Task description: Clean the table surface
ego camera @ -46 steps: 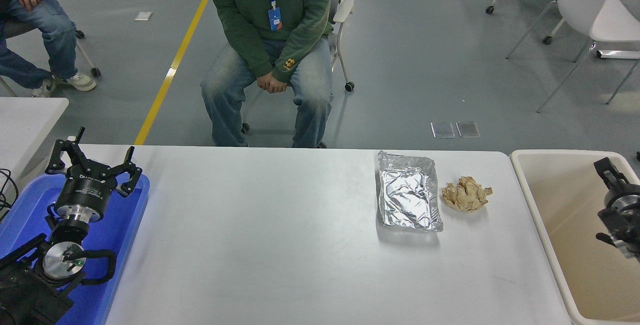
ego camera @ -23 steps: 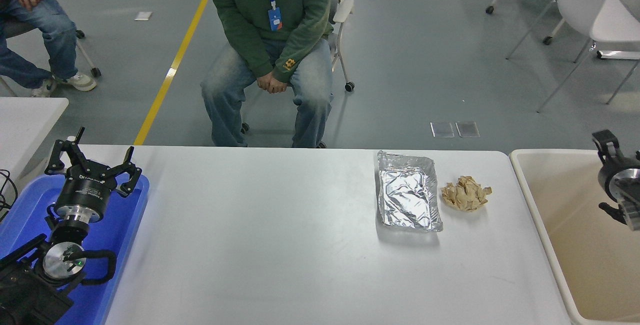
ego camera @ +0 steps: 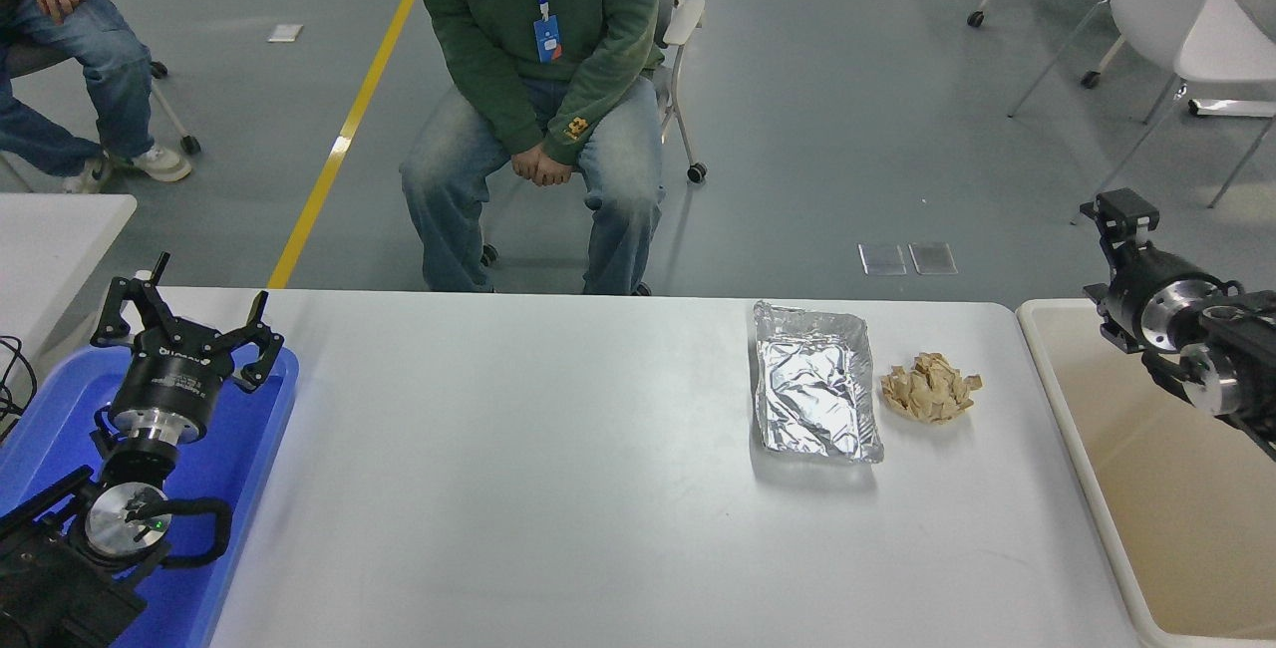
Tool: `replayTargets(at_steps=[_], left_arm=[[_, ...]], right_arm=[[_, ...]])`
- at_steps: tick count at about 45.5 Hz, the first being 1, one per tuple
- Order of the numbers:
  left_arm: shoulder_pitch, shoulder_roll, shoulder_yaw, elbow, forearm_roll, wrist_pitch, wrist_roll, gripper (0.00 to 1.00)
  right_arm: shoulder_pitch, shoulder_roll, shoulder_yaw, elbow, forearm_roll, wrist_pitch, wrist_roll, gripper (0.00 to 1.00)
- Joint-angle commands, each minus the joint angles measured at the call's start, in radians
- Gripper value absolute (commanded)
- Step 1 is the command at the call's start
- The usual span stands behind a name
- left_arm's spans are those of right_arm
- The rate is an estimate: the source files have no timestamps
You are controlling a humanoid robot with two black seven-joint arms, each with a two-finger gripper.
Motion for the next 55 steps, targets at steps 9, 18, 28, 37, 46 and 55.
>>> replayTargets(at_steps=[9, 18, 28, 37, 46, 55], left_arm=[[0.000, 0.000, 0.000, 0.000, 0.000, 0.000, 0.000, 1.00], [0.000, 0.000, 0.000, 0.000, 0.000, 0.000, 0.000, 1.00], [0.000, 0.000, 0.000, 0.000, 0.000, 0.000, 0.000, 1.00], [0.000, 0.000, 0.000, 0.000, 0.000, 0.000, 0.000, 1.00], [0.000, 0.000, 0.000, 0.000, 0.000, 0.000, 0.000, 1.00], [0.000, 0.000, 0.000, 0.000, 0.000, 0.000, 0.000, 1.00]], right_arm=[[-0.111, 0.120, 0.199, 0.086, 0.138, 0.004, 0.020, 1.00], [-0.150, 0.209, 0.295, 0.086, 0.211, 0.007, 0.060, 1.00], [-0.217, 0.275, 0.368, 0.123, 0.225, 0.102, 0.168, 1.00], [-0.242, 0.281, 0.359, 0.127, 0.167, 0.185, 0.292, 1.00], [-0.265, 0.286, 0.359, 0.124, -0.015, 0.182, 0.395, 1.00], [-0.269, 0.286, 0.362, 0.121, -0.045, 0.175, 0.418, 1.00]])
